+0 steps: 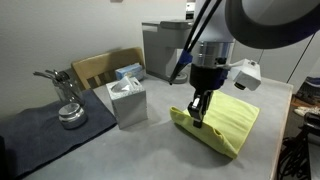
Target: Unfold the cloth
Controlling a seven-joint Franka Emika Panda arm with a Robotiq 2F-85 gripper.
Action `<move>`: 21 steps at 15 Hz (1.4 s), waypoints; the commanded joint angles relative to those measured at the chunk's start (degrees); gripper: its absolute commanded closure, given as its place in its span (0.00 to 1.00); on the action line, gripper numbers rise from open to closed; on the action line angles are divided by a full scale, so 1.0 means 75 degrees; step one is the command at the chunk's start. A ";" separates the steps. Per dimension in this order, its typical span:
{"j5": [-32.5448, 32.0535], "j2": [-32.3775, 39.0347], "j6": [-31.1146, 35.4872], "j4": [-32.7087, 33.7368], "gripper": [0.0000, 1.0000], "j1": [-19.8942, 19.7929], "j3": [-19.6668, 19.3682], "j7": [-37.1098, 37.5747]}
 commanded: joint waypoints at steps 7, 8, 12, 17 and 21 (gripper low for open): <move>0.0390 0.0419 -0.0074 0.0258 1.00 -0.0174 0.0353 -0.0378; 0.0532 0.0471 -0.0084 0.0287 1.00 -0.0216 0.0440 -0.0532; 0.0809 0.0724 -0.0137 0.0436 0.95 -0.0277 0.0621 -0.0820; 0.0826 0.0954 -0.0188 0.0609 0.55 -0.0343 0.0672 -0.0834; 0.0828 0.1023 -0.0167 0.0655 0.27 -0.0378 0.0706 -0.0833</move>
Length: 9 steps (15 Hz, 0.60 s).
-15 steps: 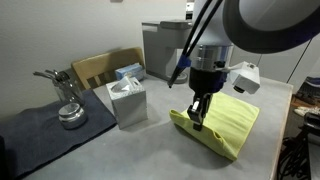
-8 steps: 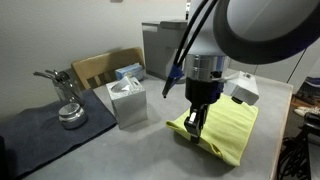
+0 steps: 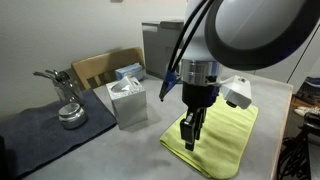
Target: Unfold the cloth
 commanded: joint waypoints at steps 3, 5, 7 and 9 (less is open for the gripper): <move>0.0050 0.0013 -0.0185 0.0064 0.07 -0.0193 0.0113 -0.0128; -0.0102 -0.0135 -0.0169 -0.0049 0.00 -0.0108 0.0028 0.0033; -0.0180 -0.0287 -0.0217 -0.0148 0.00 -0.0073 -0.0008 0.0115; -0.0279 -0.0408 -0.0249 -0.0232 0.00 -0.0040 -0.0060 0.0244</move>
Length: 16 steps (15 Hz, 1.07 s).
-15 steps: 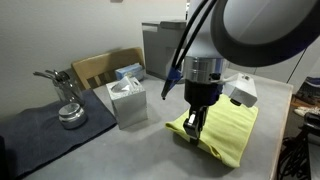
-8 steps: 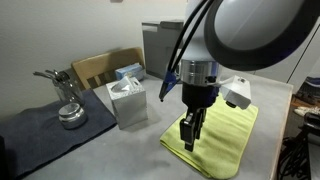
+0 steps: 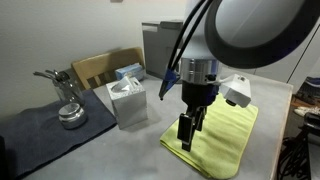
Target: Unfold the cloth
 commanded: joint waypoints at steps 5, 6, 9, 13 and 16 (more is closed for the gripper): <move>-0.0412 -0.0726 -0.0475 -0.0464 0.00 -0.0018 -0.0234 0.0568; -0.0471 -0.0816 -0.0588 -0.0519 0.00 -0.0023 -0.0295 0.0635; -0.0662 -0.1063 -0.0902 -0.0642 0.00 -0.0050 -0.0493 0.0831; -0.0903 -0.1445 -0.1366 -0.0811 0.00 -0.0081 -0.0779 0.1082; -0.0989 -0.1783 -0.1665 -0.0961 0.00 -0.0137 -0.0956 0.1159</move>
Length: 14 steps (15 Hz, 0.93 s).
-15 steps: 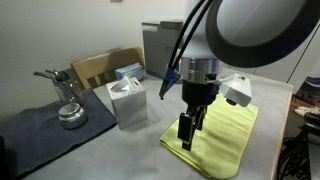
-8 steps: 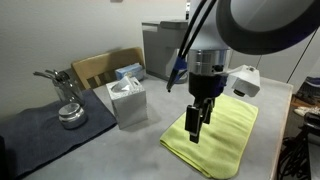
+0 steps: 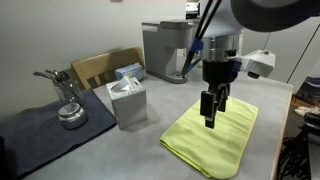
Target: Unfold the cloth
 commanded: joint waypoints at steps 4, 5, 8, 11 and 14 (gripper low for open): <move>-0.0039 -0.0961 -0.0766 -0.0467 0.00 -0.0225 -0.0252 0.0048; -0.0035 -0.1046 -0.0888 -0.0485 0.00 -0.0245 -0.0277 0.0061; -0.0019 -0.0869 -0.0891 -0.0290 0.00 -0.0222 -0.0260 0.0036; -0.0019 -0.0901 -0.0917 -0.0286 0.00 -0.0215 -0.0260 0.0036; -0.0019 -0.0885 -0.0915 -0.0285 0.00 -0.0212 -0.0253 0.0036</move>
